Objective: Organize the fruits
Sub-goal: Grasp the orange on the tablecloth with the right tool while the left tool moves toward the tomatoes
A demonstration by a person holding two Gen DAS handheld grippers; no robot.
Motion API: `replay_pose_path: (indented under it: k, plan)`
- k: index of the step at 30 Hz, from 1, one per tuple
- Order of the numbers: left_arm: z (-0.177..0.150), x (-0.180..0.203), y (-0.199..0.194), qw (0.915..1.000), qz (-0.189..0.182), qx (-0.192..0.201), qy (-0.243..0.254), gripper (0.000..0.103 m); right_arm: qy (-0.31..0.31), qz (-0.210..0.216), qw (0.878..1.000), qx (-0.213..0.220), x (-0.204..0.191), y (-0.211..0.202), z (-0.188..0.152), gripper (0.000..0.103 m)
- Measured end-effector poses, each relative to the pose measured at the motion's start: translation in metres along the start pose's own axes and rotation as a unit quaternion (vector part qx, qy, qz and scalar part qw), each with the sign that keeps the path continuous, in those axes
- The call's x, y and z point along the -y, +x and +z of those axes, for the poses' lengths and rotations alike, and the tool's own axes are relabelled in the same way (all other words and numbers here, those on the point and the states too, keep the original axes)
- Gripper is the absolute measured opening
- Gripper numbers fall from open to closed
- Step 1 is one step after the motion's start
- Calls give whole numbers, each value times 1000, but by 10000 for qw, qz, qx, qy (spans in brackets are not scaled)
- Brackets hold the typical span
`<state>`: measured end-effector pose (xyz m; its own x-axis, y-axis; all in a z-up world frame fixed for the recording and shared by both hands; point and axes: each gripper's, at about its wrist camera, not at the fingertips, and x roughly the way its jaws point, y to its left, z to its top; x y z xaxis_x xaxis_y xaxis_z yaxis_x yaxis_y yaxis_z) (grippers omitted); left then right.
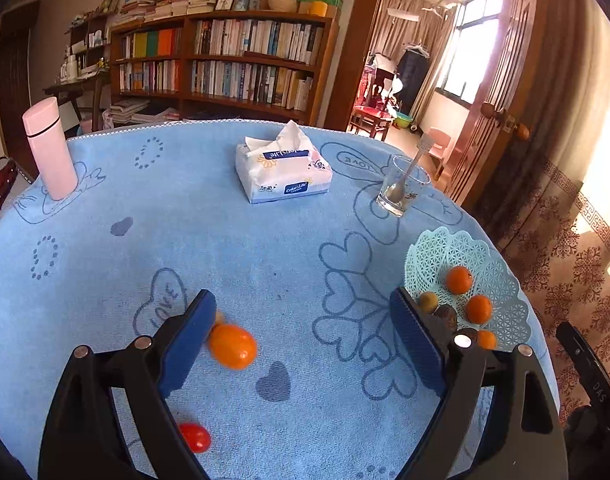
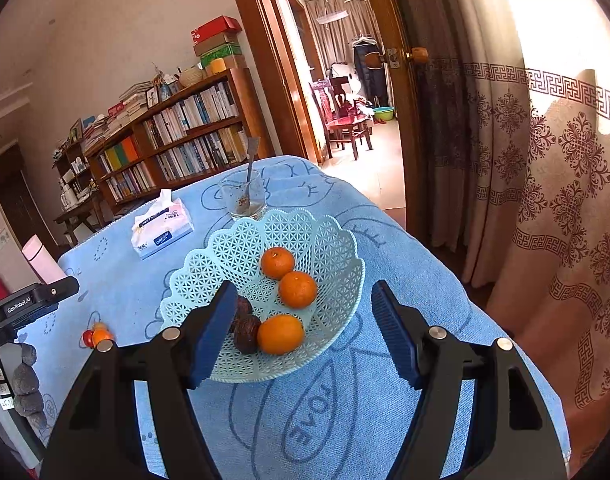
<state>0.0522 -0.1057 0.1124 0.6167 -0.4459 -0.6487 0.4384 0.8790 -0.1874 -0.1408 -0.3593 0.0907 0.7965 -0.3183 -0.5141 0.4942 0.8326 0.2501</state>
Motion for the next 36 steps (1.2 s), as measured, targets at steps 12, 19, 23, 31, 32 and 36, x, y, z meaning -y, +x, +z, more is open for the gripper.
replay_pose_path:
  k: [12, 19, 23, 31, 32, 36]
  plan:
    - [-5, -73, -11, 9971, 394, 29, -653, 89, -284, 295, 9989, -216, -38, 9, -12, 71]
    - [-11, -94, -7, 9935, 671, 66, -921, 89, -746, 780, 9928, -509, -82, 19, -28, 71]
    - [-16, -98, -5, 9927, 813, 93, -890, 89, -1090, 1201, 9838, -766, -116, 30, -36, 71]
    - [-22, -119, -3, 9903, 769, 81, -1158, 89, -1709, 1798, 9594, -1346, -184, 66, -56, 71]
    - [-23, -122, -4, 9895, 775, 85, -1220, 89, -1770, 1815, 9569, -1413, -191, 72, -59, 71]
    - [-26, -136, -5, 9861, 864, 96, -1416, 89, -2114, 1909, 9456, -1574, -222, 92, -67, 71]
